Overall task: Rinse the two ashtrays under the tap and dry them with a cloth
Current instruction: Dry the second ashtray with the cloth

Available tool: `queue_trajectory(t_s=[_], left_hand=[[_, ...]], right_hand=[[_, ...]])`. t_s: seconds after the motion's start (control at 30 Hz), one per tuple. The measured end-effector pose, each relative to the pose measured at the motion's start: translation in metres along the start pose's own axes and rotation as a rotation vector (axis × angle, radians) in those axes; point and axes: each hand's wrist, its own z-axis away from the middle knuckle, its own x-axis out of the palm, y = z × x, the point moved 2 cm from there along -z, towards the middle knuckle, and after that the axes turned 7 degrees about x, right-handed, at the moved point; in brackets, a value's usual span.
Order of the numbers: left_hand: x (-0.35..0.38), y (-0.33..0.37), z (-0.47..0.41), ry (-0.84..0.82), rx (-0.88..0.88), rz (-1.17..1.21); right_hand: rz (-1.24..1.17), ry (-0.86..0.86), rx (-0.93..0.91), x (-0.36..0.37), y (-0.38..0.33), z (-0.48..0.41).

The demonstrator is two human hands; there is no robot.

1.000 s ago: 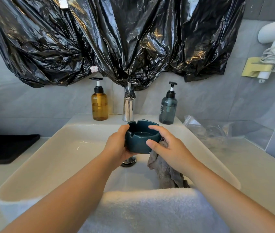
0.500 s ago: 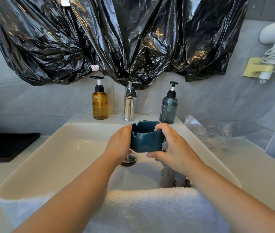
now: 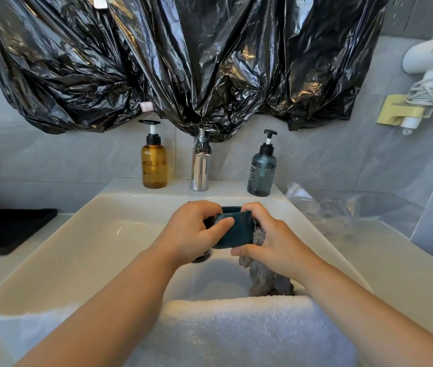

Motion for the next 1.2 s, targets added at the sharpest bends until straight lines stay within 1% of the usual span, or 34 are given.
queue_trajectory(t_s=[0.1, 0.17, 0.3, 0.37, 0.47, 0.57, 0.63, 0.73, 0.83, 0.93, 1.07, 1.2], left_hand=[[0.002, -0.001, 0.001, -0.024, -0.059, 0.018], [0.002, -0.003, 0.000, -0.009, -0.146, 0.118], [-0.002, -0.011, -0.004, 0.082, -0.408, 0.353], [-0.002, -0.015, -0.004, 0.135, -0.480, 0.422], [-0.002, -0.018, -0.004, 0.167, -0.523, 0.441], [0.000, -0.019, -0.004, 0.138, -0.569, 0.445], [0.002, -0.018, -0.005, 0.097, -0.583, 0.436], [0.005, -0.015, -0.004, 0.046, -0.549, 0.435], [0.006, -0.015, -0.003, 0.024, -0.507, 0.434], [0.007, -0.016, -0.003, 0.014, -0.477, 0.447], [0.010, -0.014, -0.003, -0.003, -0.469, 0.428], [0.012, -0.014, -0.002, -0.029, -0.476, 0.359]], right_hand=[[-0.001, -0.007, 0.012, -0.001, 0.002, 0.000], [-0.028, 0.028, 0.039, -0.002, 0.002, 0.001], [-0.167, 0.275, 0.106, -0.008, 0.001, 0.001], [-0.237, 0.334, 0.114, -0.011, 0.002, 0.000], [-0.419, 0.342, 0.142, -0.014, 0.012, -0.004], [-0.633, 0.301, 0.154, -0.018, 0.019, -0.006], [-0.703, 0.262, 0.126, -0.018, 0.018, -0.006], [-0.641, 0.245, 0.085, -0.016, 0.012, -0.005], [-0.579, 0.243, 0.095, -0.013, 0.007, -0.005], [-0.539, 0.196, 0.111, -0.011, 0.005, -0.004], [-0.514, 0.166, 0.099, -0.011, 0.003, -0.002], [-0.504, 0.180, 0.020, -0.009, -0.005, 0.002]])
